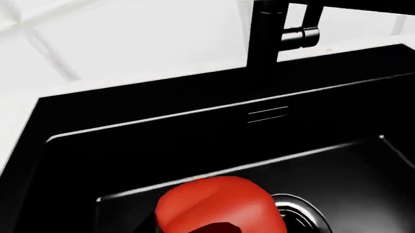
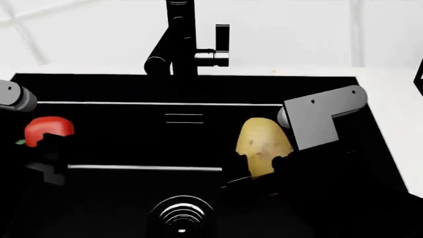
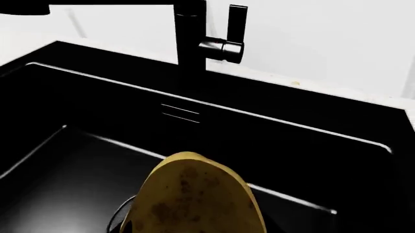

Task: Pick the vegetables from the sink and place them on the cutting board.

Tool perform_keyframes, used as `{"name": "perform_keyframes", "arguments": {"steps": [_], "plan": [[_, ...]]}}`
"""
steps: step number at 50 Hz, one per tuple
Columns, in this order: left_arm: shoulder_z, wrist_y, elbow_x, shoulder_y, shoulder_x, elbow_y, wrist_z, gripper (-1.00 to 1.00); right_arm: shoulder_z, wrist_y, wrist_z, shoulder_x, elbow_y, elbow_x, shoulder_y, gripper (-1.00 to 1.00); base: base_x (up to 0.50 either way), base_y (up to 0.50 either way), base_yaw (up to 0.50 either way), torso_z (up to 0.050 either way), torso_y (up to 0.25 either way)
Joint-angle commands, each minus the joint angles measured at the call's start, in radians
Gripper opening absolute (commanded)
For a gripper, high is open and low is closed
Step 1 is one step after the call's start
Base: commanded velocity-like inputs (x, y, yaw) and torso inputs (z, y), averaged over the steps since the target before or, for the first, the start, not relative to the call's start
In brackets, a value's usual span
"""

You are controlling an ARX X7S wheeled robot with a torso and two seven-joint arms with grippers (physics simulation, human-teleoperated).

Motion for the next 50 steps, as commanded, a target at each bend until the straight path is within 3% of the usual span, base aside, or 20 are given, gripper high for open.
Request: {"name": "perform_keyframes", "arguments": {"steps": [1, 15, 25, 50], "plan": [[0.002, 0.002, -0.011, -0.017, 0.024, -0.011, -0.035, -1.00, 0.027, 0.001, 0.015, 0.004, -0.019, 0.006, -0.008, -1.00, -0.50, 0.00, 0.00, 0.000, 0.000], [-0.030, -0.020, -0.058, 0.001, -0.016, 0.021, -0.037, -1.00, 0.043, -0.004, 0.030, 0.013, -0.030, 0.029, -0.026, -1.00, -0.50, 0.00, 0.00, 0.000, 0.000], [0.005, 0.013, -0.042, -0.002, 0.003, 0.000, -0.045, -1.00, 0.041, -0.034, 0.026, 0.026, -0.035, 0.032, -0.044, -1.00, -0.42, -0.14, 0.00, 0.000, 0.000], [0.029, 0.044, -0.054, -0.001, 0.008, -0.019, -0.052, -1.00, 0.029, -0.095, 0.009, 0.061, -0.042, 0.022, -0.071, -1.00, -0.04, -0.39, 0.00, 0.000, 0.000]]}}
